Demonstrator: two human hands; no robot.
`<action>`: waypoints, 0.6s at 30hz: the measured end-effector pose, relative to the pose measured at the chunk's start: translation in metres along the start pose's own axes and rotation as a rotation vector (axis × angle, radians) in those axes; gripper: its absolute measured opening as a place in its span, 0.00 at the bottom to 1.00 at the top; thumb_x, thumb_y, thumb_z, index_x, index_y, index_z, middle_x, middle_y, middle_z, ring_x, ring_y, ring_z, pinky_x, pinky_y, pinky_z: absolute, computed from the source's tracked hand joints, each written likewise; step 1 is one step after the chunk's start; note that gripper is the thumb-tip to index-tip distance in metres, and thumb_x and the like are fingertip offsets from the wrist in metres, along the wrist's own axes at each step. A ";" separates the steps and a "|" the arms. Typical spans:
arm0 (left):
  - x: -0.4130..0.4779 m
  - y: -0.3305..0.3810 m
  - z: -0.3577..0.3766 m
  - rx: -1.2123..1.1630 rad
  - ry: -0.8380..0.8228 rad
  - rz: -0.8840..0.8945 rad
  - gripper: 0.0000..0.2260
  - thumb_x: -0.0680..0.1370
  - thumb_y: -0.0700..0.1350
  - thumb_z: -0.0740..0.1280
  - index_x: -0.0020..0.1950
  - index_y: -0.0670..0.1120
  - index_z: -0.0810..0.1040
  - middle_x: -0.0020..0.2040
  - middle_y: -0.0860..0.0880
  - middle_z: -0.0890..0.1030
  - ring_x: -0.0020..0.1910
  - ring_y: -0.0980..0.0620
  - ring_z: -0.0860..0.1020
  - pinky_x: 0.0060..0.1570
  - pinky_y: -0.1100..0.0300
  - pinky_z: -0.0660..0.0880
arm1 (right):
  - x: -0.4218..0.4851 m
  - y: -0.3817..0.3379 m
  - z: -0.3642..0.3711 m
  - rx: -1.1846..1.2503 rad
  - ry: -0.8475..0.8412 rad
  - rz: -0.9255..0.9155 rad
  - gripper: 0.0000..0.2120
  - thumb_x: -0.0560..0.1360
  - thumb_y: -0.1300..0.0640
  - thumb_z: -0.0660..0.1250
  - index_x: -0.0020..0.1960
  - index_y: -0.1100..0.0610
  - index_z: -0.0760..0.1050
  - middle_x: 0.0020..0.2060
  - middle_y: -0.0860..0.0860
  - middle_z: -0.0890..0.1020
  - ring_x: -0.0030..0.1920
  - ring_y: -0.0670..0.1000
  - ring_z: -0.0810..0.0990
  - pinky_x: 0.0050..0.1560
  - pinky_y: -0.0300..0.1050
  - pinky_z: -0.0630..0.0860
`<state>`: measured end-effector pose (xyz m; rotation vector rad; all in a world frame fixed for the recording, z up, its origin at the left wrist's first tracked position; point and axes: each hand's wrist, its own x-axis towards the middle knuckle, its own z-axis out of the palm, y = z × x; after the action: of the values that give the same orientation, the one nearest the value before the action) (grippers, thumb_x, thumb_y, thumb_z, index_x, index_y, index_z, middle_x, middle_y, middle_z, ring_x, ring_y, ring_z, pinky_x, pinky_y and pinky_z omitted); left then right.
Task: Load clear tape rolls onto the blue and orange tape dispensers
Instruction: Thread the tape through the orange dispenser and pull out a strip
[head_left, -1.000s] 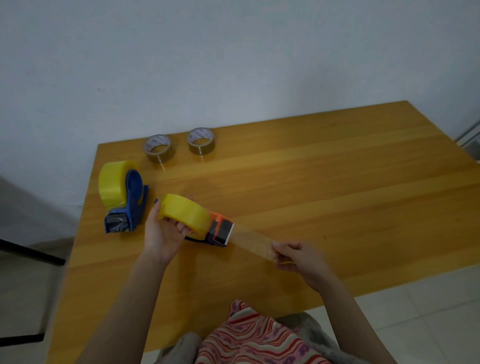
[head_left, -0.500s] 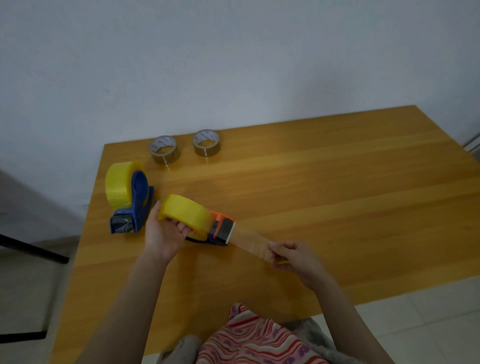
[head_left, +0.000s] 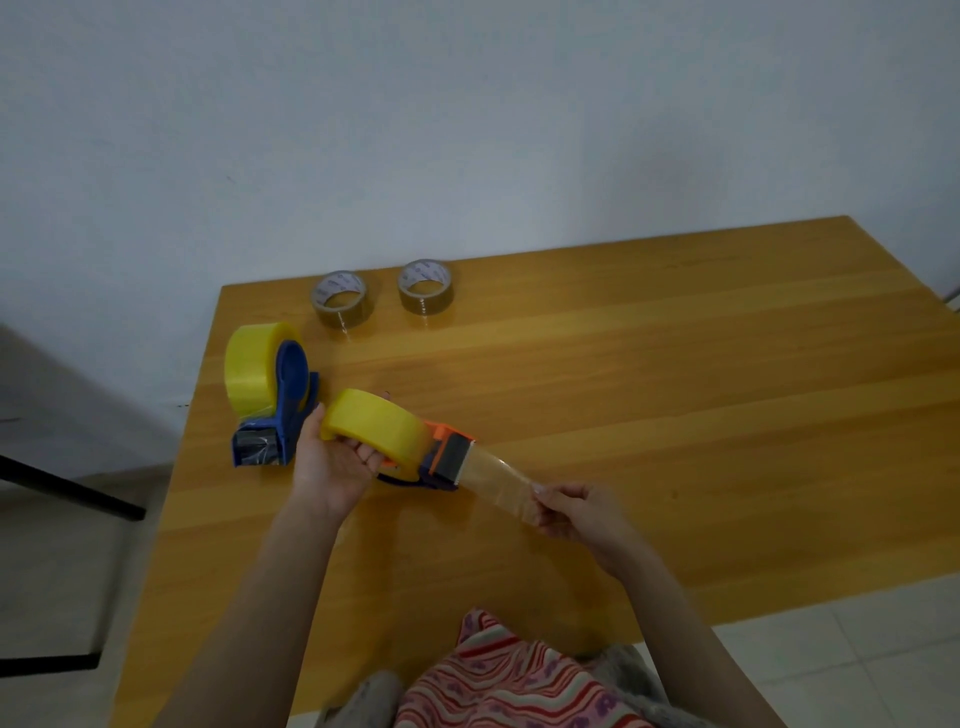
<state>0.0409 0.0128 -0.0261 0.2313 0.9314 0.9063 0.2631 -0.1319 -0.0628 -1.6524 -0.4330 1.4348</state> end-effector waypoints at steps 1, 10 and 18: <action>0.000 0.001 0.000 0.001 0.006 -0.001 0.21 0.80 0.57 0.52 0.57 0.42 0.74 0.47 0.46 0.85 0.54 0.49 0.79 0.49 0.53 0.74 | 0.001 -0.001 0.002 -0.009 -0.006 -0.004 0.07 0.75 0.62 0.67 0.43 0.66 0.81 0.34 0.55 0.81 0.33 0.50 0.79 0.31 0.37 0.78; 0.007 0.009 -0.003 -0.016 0.057 -0.003 0.22 0.81 0.57 0.51 0.61 0.42 0.72 0.42 0.46 0.86 0.51 0.50 0.79 0.45 0.55 0.75 | 0.013 -0.013 0.020 -0.015 -0.033 0.001 0.10 0.77 0.61 0.66 0.42 0.66 0.80 0.36 0.58 0.81 0.36 0.53 0.79 0.34 0.41 0.79; 0.013 0.008 -0.004 -0.010 0.086 -0.011 0.23 0.81 0.57 0.50 0.56 0.41 0.75 0.43 0.46 0.86 0.51 0.50 0.80 0.45 0.56 0.75 | 0.016 -0.007 0.038 -0.083 -0.084 0.184 0.13 0.77 0.60 0.62 0.35 0.61 0.76 0.32 0.54 0.79 0.33 0.49 0.78 0.33 0.37 0.77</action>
<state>0.0368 0.0265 -0.0319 0.1795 1.0060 0.9158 0.2346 -0.1016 -0.0650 -1.7391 -0.4003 1.6461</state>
